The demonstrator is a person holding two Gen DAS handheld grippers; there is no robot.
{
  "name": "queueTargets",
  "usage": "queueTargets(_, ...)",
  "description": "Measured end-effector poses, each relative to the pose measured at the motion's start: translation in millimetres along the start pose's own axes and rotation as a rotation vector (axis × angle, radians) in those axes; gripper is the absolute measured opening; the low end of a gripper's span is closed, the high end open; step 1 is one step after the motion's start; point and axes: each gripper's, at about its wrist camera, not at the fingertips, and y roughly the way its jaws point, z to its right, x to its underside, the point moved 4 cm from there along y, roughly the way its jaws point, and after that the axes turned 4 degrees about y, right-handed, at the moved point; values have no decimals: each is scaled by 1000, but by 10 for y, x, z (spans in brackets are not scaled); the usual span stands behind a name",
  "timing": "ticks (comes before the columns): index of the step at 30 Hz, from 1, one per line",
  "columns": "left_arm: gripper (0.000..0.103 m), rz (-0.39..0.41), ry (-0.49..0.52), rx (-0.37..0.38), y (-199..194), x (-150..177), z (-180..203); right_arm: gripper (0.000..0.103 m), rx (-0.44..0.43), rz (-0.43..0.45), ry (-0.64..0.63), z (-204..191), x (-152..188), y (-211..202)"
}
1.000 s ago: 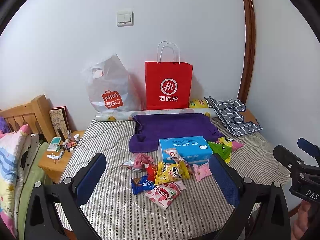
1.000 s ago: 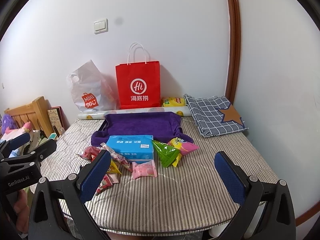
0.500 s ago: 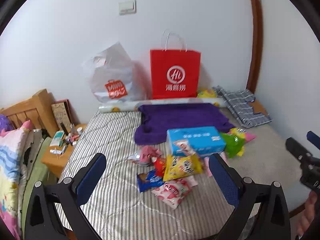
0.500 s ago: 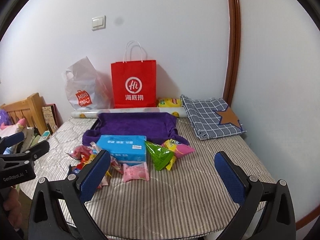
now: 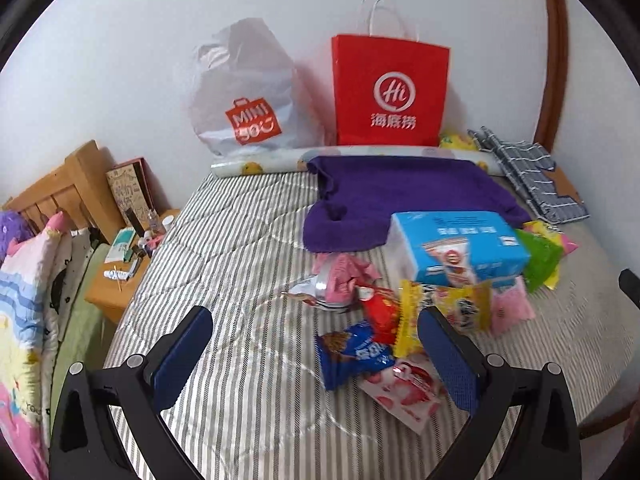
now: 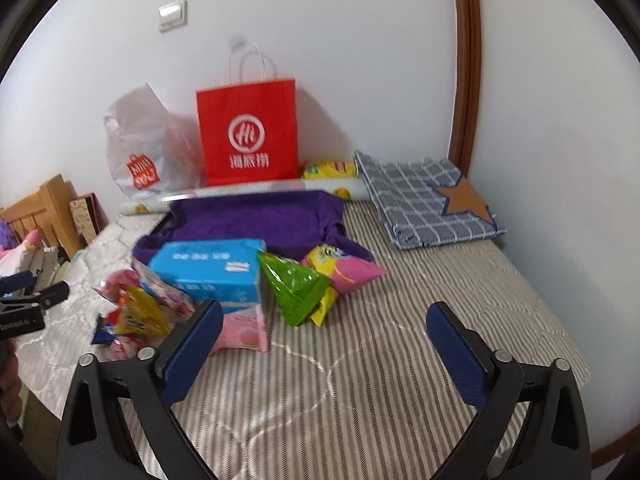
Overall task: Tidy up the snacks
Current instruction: 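Move left tool to pink silver-banded packet while right tool approaches pink-yellow chip bag, then close left tool on pink packet while right tool grips pink-yellow chip bag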
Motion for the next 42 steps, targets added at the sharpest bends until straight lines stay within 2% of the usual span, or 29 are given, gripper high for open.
queueTargets(6,103,-14,-48,63,268,-33,-90,81,25,-27,4,77,-35,398)
queueTargets(14,103,-36,-94,66,525,-148,-246,76,33,-41,-16,122,-381,868)
queueTargets(17,103,-43,-112,68,590,-186,-304,75,11,-76,-41,92,-515,1119)
queueTargets(20,103,-56,-122,66,661,-223,-339,68,-27,-123,-65,38,-562,1361)
queueTargets(23,103,-65,-123,69,708,-241,-350,68,-55,-163,-76,5,-528,1548)
queueTargets(26,103,-77,-120,59,749,-246,-361,68,-49,-211,-84,39,-437,1699)
queueTargets(32,103,-90,-131,59,804,-235,-381,68,-69,-270,-69,139,-303,1788)
queueTargets(35,103,-92,-132,63,818,-230,-385,68,-70,-284,-86,159,-232,1806)
queueTargets(39,103,-101,-145,75,844,-218,-396,76,-98,-282,-42,186,-230,1870)
queueTargets(42,103,-103,-137,61,845,-208,-401,75,-123,-300,-18,181,-228,1953)
